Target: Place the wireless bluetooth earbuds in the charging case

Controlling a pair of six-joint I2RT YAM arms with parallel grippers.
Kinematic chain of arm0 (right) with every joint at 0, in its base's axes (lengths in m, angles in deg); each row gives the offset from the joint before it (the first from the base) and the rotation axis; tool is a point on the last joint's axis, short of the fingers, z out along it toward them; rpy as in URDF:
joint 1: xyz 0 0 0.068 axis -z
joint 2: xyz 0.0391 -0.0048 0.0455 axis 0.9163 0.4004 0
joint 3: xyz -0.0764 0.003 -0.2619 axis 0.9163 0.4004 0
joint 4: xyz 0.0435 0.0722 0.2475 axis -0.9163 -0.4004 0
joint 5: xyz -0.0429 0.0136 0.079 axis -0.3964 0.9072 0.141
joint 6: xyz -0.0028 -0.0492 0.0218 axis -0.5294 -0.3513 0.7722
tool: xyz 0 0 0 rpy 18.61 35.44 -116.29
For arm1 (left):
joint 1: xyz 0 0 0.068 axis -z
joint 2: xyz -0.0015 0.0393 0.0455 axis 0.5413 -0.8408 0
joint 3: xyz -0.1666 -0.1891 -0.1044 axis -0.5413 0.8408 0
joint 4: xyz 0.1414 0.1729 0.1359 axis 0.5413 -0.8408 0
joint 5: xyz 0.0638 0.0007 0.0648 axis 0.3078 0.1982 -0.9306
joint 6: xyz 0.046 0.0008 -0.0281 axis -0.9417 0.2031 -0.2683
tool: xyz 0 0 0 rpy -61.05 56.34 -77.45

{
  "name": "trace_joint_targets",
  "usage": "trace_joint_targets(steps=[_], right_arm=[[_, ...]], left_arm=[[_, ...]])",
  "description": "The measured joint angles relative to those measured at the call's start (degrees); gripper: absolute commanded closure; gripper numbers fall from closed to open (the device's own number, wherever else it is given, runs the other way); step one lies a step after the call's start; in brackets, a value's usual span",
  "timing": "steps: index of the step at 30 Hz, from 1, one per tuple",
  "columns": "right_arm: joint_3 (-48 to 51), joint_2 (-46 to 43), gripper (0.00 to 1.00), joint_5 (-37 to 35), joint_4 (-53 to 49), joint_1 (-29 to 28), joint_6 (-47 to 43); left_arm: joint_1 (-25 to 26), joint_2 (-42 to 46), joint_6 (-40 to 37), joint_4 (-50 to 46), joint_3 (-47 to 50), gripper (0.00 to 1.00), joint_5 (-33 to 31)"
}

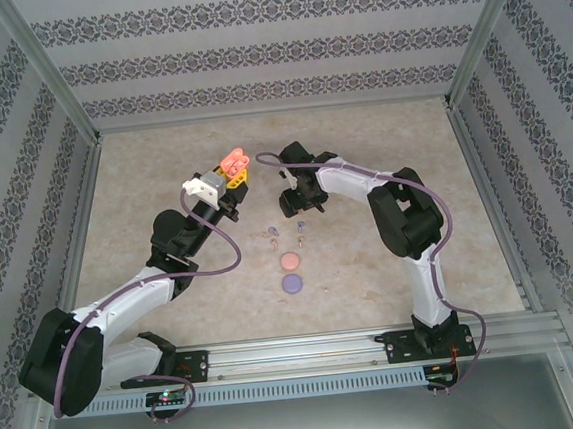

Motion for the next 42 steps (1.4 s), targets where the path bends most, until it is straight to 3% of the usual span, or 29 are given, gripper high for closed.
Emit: trace_joint_targets(steps=[10, 33, 42], right_arm=[[-0.6, 1.5, 0.46, -0.5, 0.0, -0.1, 0.2], [-2.9, 3.0, 0.59, -7.5, -2.4, -3.1, 6.7], [-3.5, 3.3, 0.72, -7.5, -2.8, -3.5, 7.7]], left_arm=[[-0.1, -0.6, 0.0, 0.0, 0.0, 1.00, 0.0], [-0.5, -0.6, 0.2, 0.0, 0.0, 1.00, 0.7], [-0.8, -0.6, 1.0, 0.0, 0.0, 1.00, 0.9]])
